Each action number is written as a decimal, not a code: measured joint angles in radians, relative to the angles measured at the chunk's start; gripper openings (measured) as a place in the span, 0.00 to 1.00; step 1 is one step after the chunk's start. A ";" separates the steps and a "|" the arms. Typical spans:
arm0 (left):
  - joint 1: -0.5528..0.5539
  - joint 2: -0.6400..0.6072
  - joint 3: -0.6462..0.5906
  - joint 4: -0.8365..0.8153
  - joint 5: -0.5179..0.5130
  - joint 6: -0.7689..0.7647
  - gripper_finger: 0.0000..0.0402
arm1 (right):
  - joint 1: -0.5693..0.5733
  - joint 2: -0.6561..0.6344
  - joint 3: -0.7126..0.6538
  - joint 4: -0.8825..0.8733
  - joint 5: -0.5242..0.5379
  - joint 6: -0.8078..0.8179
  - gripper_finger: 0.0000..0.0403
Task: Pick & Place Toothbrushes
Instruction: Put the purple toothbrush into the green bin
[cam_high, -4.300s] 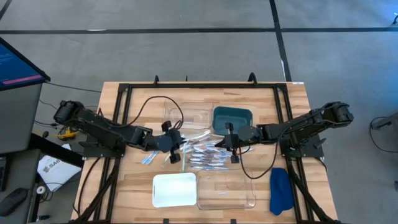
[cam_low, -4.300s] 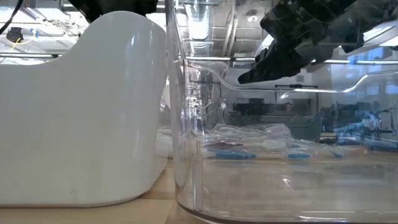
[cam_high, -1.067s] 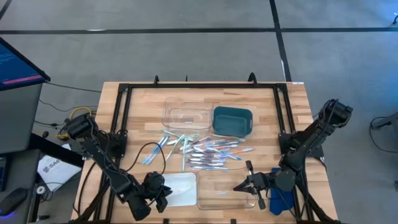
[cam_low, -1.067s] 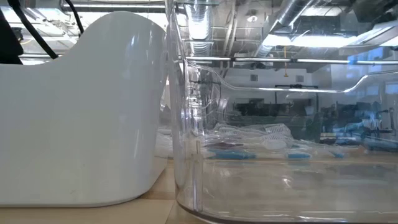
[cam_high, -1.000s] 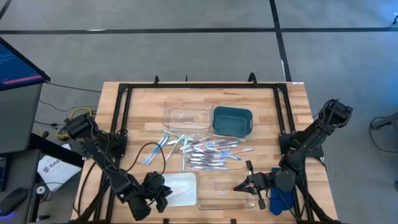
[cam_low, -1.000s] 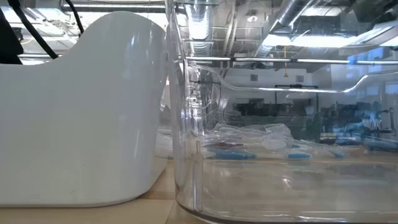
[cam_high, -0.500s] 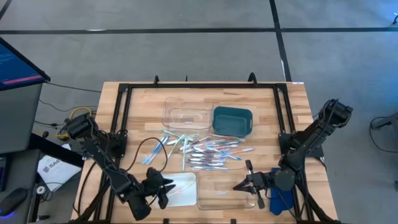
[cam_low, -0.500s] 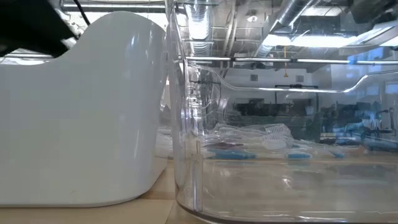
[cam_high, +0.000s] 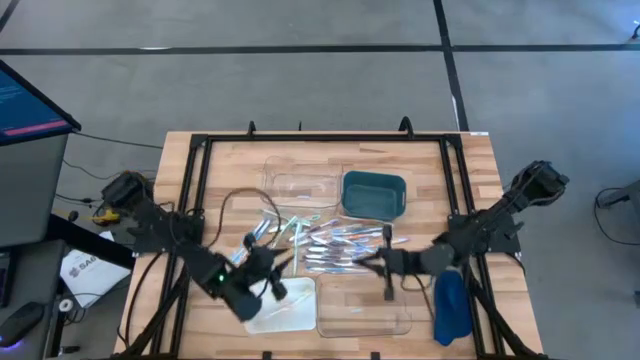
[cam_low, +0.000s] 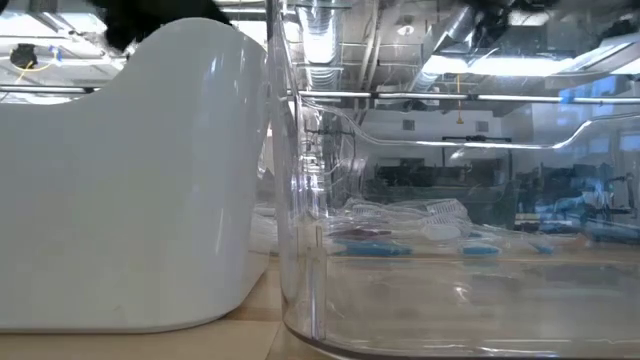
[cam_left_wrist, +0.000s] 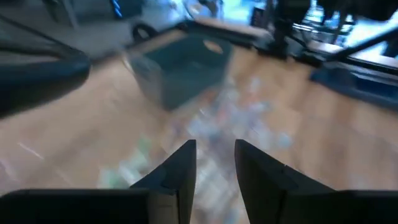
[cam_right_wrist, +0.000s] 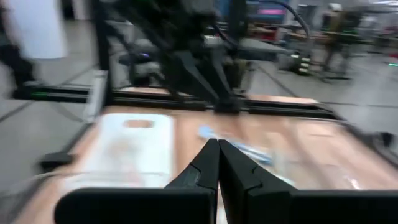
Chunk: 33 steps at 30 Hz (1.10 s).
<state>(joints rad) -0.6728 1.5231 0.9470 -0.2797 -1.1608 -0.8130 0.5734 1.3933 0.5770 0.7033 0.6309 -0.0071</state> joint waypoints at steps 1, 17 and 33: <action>0.029 -0.025 0.000 0.002 -0.007 0.064 0.26 | -0.034 0.000 0.000 0.001 0.000 0.000 0.00; 0.588 -0.193 -0.118 0.316 0.163 0.568 0.26 | -0.560 0.000 0.000 -0.046 -0.003 0.118 0.00; 0.737 -0.206 -0.186 0.730 0.916 0.839 0.24 | -0.694 -0.010 0.040 0.096 -0.713 -0.124 0.00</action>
<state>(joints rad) 0.0641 1.3175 0.7609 0.4504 -0.2448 0.0257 -0.1210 1.3830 0.6168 0.7995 -0.0816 -0.1310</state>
